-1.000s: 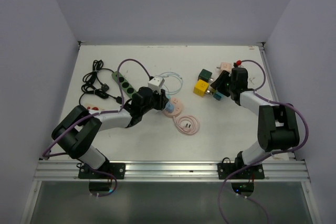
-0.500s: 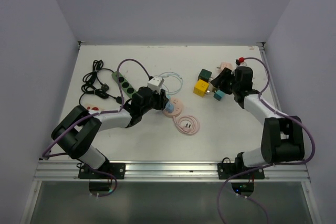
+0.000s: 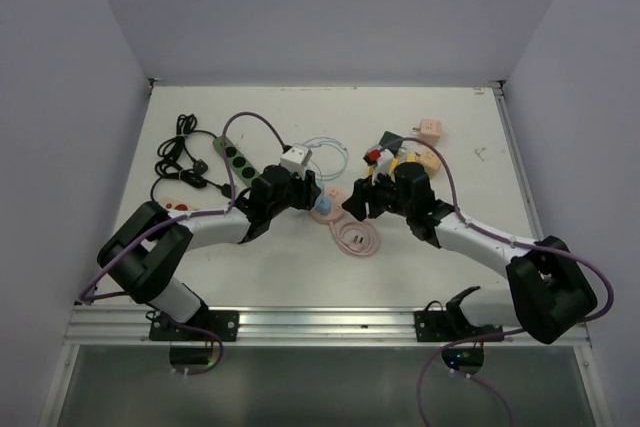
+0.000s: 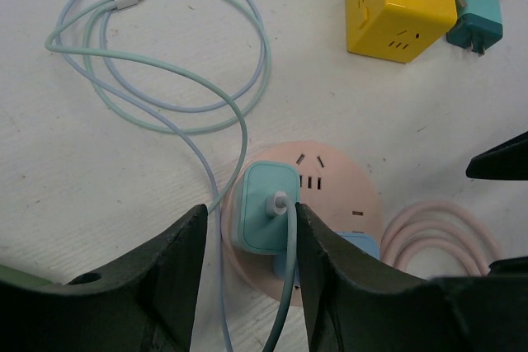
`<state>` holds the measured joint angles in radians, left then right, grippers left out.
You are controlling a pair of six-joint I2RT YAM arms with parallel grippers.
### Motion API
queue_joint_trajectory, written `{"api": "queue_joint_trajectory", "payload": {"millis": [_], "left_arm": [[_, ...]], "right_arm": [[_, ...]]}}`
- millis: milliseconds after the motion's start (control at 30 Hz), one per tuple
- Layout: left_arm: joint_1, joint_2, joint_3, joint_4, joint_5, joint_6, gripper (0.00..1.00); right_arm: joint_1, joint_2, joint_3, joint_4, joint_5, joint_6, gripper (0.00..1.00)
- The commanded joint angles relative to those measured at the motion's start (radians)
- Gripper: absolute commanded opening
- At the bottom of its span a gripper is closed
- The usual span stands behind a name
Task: Pull the plug off the socket
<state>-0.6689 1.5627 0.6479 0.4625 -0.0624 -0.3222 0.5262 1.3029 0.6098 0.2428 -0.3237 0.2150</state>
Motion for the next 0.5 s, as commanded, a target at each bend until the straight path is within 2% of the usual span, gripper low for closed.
{"api": "queue_joint_trajectory", "payload": {"millis": [0, 233, 467], "left_arm": [[0.006, 0.023, -0.042, -0.171, -0.022, 0.028, 0.50], [0.006, 0.023, -0.042, -0.170, -0.014, 0.026, 0.50], [0.005, 0.022, -0.044, -0.173, -0.013, 0.029, 0.50]], "right_arm": [[0.070, 0.012, -0.010, 0.110, 0.067, -0.158, 0.59], [0.231, 0.151, 0.024, 0.207, 0.239, -0.296, 0.65], [0.268, 0.257, 0.060, 0.288, 0.347, -0.312, 0.65]]}}
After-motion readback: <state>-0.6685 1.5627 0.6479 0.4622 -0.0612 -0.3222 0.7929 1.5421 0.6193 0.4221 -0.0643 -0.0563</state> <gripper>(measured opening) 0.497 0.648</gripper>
